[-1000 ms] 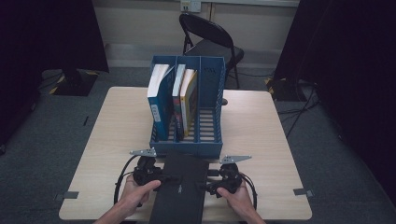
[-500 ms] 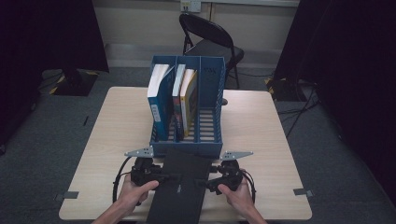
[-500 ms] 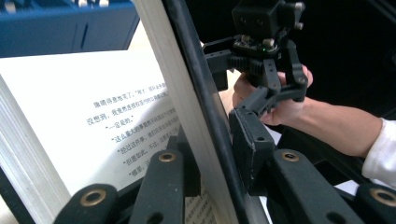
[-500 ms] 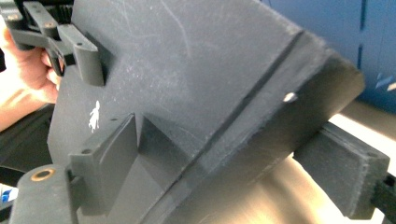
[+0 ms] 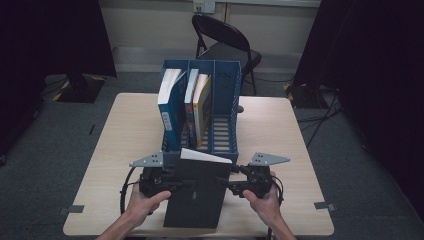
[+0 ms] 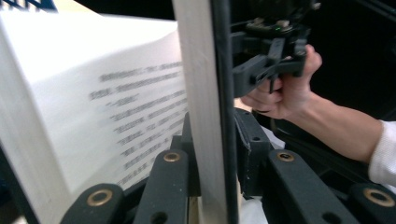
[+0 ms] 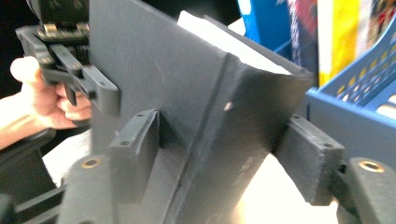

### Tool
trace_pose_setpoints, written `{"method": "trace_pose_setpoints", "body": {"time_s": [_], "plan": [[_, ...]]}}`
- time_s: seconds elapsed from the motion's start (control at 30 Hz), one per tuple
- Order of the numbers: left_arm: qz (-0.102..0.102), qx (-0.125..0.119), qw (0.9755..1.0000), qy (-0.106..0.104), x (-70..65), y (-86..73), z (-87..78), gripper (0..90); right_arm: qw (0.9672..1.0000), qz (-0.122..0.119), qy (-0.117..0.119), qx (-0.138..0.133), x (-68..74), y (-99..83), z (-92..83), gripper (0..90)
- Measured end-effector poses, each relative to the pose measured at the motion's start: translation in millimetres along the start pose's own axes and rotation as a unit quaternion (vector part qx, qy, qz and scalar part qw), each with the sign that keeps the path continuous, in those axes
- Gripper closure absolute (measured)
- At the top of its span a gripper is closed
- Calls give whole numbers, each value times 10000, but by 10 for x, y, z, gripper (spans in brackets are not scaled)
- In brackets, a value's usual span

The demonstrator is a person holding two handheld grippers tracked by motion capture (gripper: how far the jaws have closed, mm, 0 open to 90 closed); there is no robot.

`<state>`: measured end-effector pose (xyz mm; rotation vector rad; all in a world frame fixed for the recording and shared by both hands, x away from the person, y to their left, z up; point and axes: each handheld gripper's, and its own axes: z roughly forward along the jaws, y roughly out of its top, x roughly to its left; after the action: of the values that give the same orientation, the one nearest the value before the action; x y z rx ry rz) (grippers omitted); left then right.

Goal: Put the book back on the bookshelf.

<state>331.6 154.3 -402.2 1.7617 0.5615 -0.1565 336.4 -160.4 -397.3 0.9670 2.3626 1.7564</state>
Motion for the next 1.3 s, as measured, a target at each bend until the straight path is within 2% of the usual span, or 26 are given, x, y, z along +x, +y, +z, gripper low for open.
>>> {"method": "trace_pose_setpoints", "body": {"time_s": [0.07,0.13,0.37,0.43,0.5,0.57,0.67,0.8,0.9,0.97,1.0,1.03,1.13,1.2,1.23,1.3], "plan": [[65,5,10000,42,-7,3,2,758,9999,-104,-25,-117,27,43,-33,373],[129,3,9999,66,-7,-1,4,754,9996,-244,-80,-115,55,76,-46,377],[318,61,9993,200,-12,-64,-38,715,9992,-332,-35,-208,76,50,-71,412],[374,78,9988,314,-32,-71,-41,699,9991,-353,-16,-216,81,45,-73,413],[407,102,9977,523,-36,-104,-55,653,9991,-370,-15,-226,92,37,-67,417],[341,22,9981,510,-22,-160,-101,640,9989,-426,-22,-195,112,34,-66,411],[429,38,9976,538,-59,-191,-153,634,9987,-470,86,-158,133,36,-68,427],[384,28,9977,557,-62,-261,-254,615,9980,-597,192,-86,191,38,-80,462],[249,5,9964,808,-36,-331,-402,568,9976,-638,241,-76,211,20,-99,474],[174,-18,9948,1004,2,-370,-489,530,9975,-663,238,-57,219,8,-107,476],[62,-34,9934,1144,43,-397,-536,480,9975,-671,228,-51,222,6,-108,476],[-15,-25,9936,1126,72,-409,-552,452,9975,-677,220,-40,226,4,-110,477],[4,116,9941,1079,121,-409,-478,437,9976,-627,304,-45,230,11,-103,488],[-91,166,9949,989,127,-387,-391,357,9971,-677,351,-47,252,22,-79,491],[-77,181,9946,1016,120,-380,-369,313,9967,-729,354,-20,273,37,-62,490],[28,208,9941,1068,103,-371,-359,293,9965,-762,344,-11,293,46,-40,487]]}}
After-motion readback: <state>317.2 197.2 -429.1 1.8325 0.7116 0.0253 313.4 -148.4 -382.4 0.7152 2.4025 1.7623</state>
